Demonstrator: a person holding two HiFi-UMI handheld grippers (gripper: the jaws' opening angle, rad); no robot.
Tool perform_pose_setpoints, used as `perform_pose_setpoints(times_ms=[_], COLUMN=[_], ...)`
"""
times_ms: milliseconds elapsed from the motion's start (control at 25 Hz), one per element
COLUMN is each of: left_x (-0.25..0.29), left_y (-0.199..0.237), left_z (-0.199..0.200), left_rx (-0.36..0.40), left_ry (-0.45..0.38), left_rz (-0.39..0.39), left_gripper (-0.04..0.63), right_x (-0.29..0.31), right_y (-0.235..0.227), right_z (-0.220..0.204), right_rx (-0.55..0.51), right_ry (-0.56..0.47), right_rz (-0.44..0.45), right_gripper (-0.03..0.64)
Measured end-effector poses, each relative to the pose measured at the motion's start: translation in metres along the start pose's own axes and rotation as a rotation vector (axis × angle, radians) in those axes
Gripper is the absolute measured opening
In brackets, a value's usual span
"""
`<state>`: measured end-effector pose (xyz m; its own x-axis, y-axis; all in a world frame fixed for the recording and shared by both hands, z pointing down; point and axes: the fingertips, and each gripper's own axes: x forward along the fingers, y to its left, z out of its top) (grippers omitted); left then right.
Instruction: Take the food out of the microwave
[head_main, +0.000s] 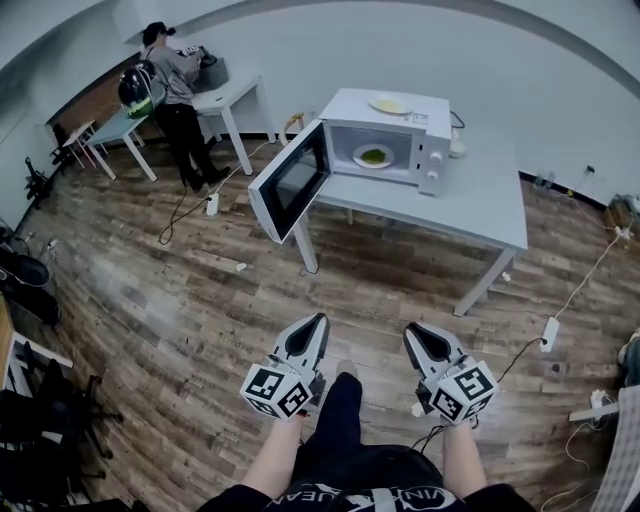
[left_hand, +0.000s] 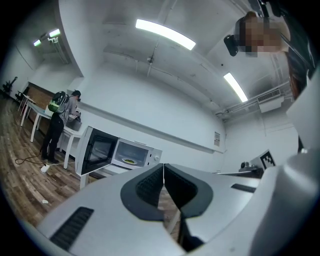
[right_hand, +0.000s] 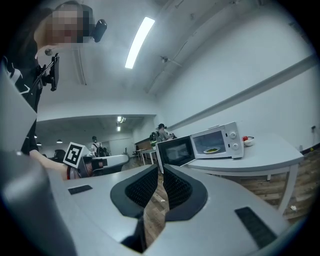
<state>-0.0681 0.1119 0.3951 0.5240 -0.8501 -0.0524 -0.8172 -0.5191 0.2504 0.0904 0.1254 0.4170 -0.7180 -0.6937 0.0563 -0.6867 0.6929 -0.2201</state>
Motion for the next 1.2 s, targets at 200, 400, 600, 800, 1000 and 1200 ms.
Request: perform_pose_setpoints(times_ms=[200,400,600,800,1000,1200], left_x=[0.041,0.086,0.123,0.157,0.187,0.212], left_y=[0.022,0.040,0.065,0.091,0.111,0.135], left_z=[0.007,0.011,0.014,0.017,0.018,0.017], left_rx=[-0.005,-0.017,-0.027,-0.038,-0.040,-0.032], left_ry=[-0.012,-0.005,0.009,0.016,0.023,0.037], left_rz=[-0.016,-0.052,-0.069,-0.084,-0.113,-0.135], left_gripper=[0.009,0.009,0.009,0.009,0.011,0.011], right_x=[0.030,0.063,0.096,0.125,0.156,0.197], right_y=[-0.025,-0.055,-0.079,-0.104,-0.126,-0.140], right_z=[0.012,0.022,0.028,0.033,0.038,0.042], right_rx=[-0.012,-0.005,0.002,0.018,0.023,0.017], right_ry=[0.003,0.012,0.020,0.028,0.029,0.021], right_rz=[-0.006,-0.027,-0.038,-0.063,-0.077,-0.063], right_gripper=[0.051,0.051,0.051,0.050,0.051,0.049])
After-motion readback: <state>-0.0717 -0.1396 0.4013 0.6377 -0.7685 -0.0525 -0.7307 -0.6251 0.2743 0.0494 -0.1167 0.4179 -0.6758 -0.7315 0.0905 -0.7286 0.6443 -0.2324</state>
